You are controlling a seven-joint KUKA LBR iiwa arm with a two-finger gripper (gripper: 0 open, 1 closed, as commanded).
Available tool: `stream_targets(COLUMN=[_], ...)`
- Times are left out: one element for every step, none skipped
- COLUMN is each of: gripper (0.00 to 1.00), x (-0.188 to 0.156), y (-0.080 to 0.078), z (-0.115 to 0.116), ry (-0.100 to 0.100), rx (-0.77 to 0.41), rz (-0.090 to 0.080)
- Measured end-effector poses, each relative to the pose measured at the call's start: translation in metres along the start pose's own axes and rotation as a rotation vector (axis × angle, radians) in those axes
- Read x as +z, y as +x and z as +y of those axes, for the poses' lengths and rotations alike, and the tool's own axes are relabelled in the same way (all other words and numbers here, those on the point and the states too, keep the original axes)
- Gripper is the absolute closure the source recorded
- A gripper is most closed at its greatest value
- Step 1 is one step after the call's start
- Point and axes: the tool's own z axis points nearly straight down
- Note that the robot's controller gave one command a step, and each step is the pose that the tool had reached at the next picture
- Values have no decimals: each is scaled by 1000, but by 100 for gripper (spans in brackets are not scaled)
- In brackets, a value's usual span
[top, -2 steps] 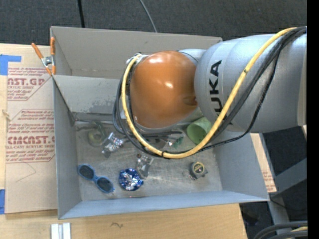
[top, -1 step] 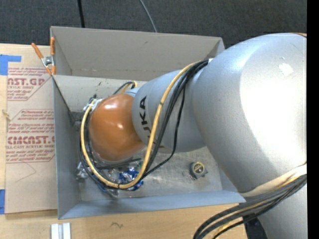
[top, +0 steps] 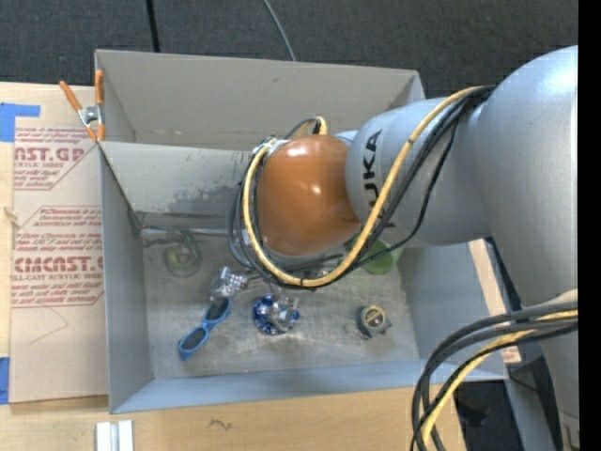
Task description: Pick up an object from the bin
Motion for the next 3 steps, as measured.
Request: stream_targets(gripper=[0,100,100], x=[19,17,-110], y=[-20,-20,-24], z=[27,24,34], ry=[2,6,2], rx=[-95,-92,-101], rz=[-7,-6,-8])
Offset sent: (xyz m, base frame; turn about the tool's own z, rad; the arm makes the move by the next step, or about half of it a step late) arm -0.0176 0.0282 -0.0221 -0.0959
